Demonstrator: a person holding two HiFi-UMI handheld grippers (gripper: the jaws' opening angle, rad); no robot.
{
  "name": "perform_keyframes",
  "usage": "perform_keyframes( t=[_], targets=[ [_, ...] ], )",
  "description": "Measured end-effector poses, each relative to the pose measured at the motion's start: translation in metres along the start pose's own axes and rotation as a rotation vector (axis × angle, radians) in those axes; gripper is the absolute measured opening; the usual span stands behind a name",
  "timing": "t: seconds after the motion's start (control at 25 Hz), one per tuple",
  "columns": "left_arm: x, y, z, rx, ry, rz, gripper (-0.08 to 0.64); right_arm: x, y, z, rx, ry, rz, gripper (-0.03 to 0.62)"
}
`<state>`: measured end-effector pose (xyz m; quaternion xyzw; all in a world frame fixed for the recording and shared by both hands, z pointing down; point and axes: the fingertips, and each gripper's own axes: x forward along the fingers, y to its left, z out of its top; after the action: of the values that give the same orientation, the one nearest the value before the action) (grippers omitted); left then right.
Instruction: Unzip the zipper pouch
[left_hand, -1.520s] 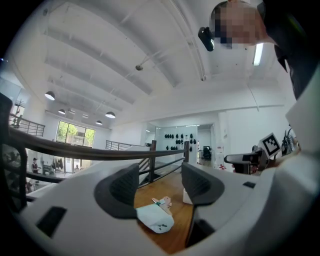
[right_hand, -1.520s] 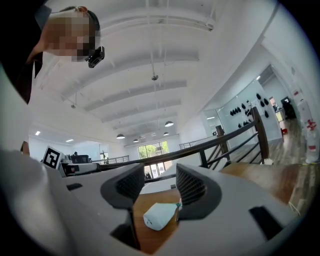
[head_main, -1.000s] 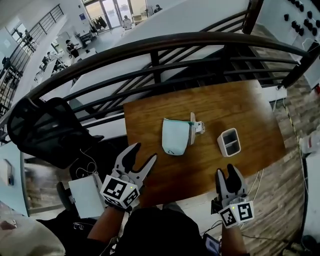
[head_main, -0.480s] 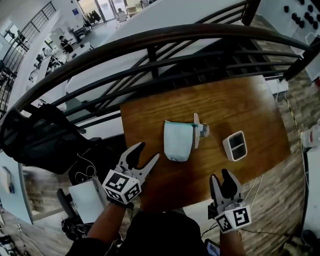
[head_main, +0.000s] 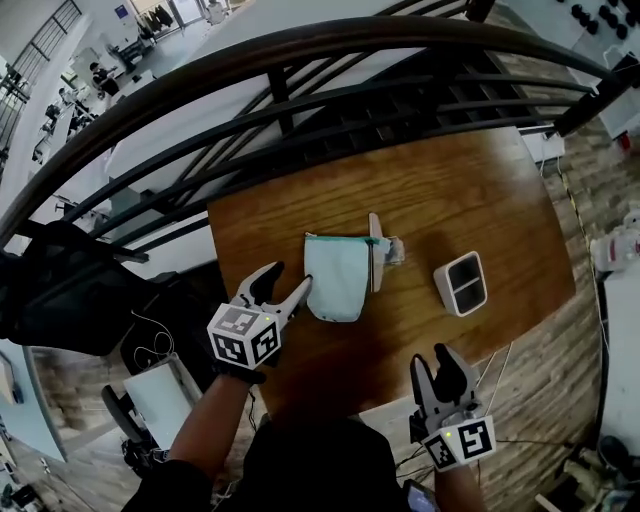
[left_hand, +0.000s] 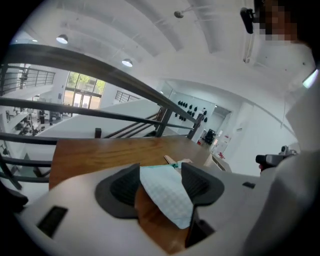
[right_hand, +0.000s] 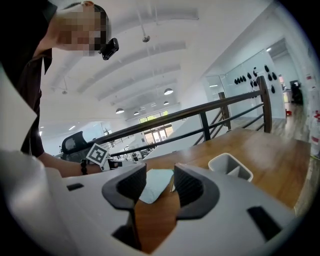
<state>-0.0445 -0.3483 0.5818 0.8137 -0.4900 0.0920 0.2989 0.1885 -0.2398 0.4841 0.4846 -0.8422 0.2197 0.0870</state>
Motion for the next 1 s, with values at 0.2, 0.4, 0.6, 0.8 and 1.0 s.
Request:
perform_keyframes(
  t=[0.2,0.4,0.6,0.8,1.0],
  targets=[
    [0.035,0.013,-0.019,-0.09,0.062,0.0,0.267,-0.008,-0.015,-0.009,0.009,0.024,-0.035,0.17],
    [0.063,0.027,-0.028,-0.145,0.112,0.01,0.267,-0.023,-0.024,-0.021,0.015,0.048,-0.075,0.163],
    [0.085,0.034,-0.036,-0.207,0.177,-0.003,0.267,-0.03,-0.022,-0.034,0.018,0.074,-0.071,0.152],
    [0.093,0.035,-0.044,-0.168,0.23,0.05,0.252,-0.035,-0.017,-0.037,0.019,0.075,-0.067,0.144],
    [0.093,0.025,-0.049,-0.144,0.265,0.026,0.116,-0.035,-0.006,-0.04,0.006,0.082,-0.061,0.132]
  ],
)
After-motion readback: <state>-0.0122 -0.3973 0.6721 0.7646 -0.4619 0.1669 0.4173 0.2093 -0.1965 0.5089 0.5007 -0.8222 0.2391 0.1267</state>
